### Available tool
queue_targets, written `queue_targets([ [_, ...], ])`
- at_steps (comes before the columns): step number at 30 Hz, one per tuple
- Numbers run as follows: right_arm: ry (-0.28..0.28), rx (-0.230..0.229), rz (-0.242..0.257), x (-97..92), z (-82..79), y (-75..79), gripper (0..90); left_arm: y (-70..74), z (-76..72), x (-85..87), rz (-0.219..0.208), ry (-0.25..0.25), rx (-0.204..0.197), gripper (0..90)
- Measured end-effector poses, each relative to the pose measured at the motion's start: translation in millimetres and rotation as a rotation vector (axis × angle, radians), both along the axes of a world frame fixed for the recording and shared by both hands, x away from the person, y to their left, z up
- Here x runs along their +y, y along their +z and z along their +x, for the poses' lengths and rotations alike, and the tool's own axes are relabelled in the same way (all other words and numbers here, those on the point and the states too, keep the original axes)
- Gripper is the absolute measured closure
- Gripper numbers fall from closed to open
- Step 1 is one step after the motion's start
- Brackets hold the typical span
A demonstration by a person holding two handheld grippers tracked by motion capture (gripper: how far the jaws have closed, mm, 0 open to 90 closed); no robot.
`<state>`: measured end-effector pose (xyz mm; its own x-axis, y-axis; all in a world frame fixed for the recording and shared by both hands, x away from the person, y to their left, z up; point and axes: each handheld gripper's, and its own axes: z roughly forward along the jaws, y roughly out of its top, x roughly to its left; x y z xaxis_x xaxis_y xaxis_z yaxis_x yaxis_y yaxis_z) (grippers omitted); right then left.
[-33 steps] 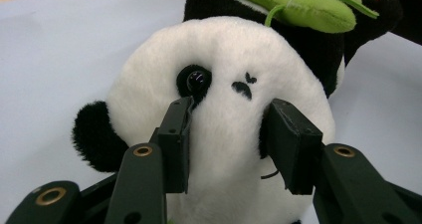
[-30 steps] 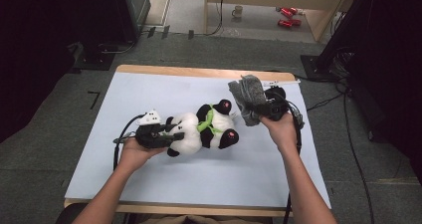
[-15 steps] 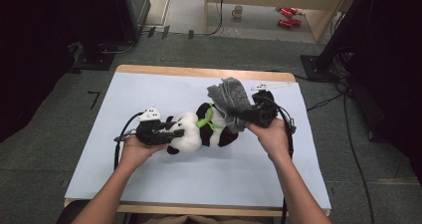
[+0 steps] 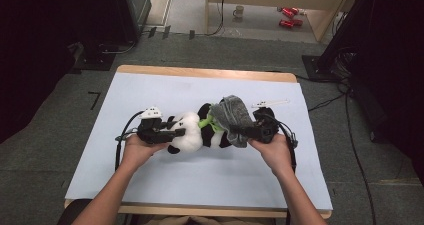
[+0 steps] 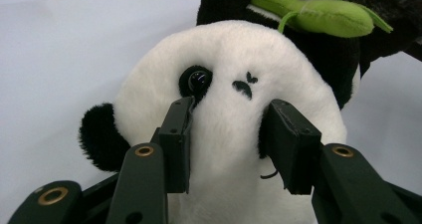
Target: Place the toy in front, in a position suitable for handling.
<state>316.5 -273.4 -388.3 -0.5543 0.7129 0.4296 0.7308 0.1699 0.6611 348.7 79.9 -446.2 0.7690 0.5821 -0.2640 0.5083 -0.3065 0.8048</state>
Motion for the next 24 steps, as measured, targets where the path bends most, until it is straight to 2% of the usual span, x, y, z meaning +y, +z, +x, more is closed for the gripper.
queue_targets([
  [3,-0.016,-0.016,-0.024,-7.8,-5.7,-4.8,80.6,-0.2,0.2,0.0,-0.001,0.001,0.001,56.1],
  [6,-0.037,-0.014,-0.027,-15.4,-10.7,-10.2,80.6,-0.3,0.4,0.3,-0.002,0.0,0.003,56.1],
  [11,-0.089,0.016,-0.058,-31.8,-13.5,-20.5,80.6,-0.3,2.9,2.2,-0.015,0.008,0.015,55.9],
  [14,-0.109,0.026,-0.056,-39.7,-14.2,-24.5,80.6,-0.2,3.1,2.5,-0.018,0.009,0.016,55.7],
  [17,-0.126,0.005,-0.035,-44.5,-15.4,-17.8,80.6,-0.1,2.7,2.4,-0.016,0.009,0.016,55.7],
  [20,-0.132,-0.037,0.001,-44.8,-17.4,-2.7,80.6,-0.1,1.6,2.1,-0.014,0.011,0.014,55.7],
  [24,-0.109,-0.084,0.025,-36.3,-17.8,15.8,80.5,0.3,-0.3,1.4,-0.01,0.012,0.008,55.6],
])
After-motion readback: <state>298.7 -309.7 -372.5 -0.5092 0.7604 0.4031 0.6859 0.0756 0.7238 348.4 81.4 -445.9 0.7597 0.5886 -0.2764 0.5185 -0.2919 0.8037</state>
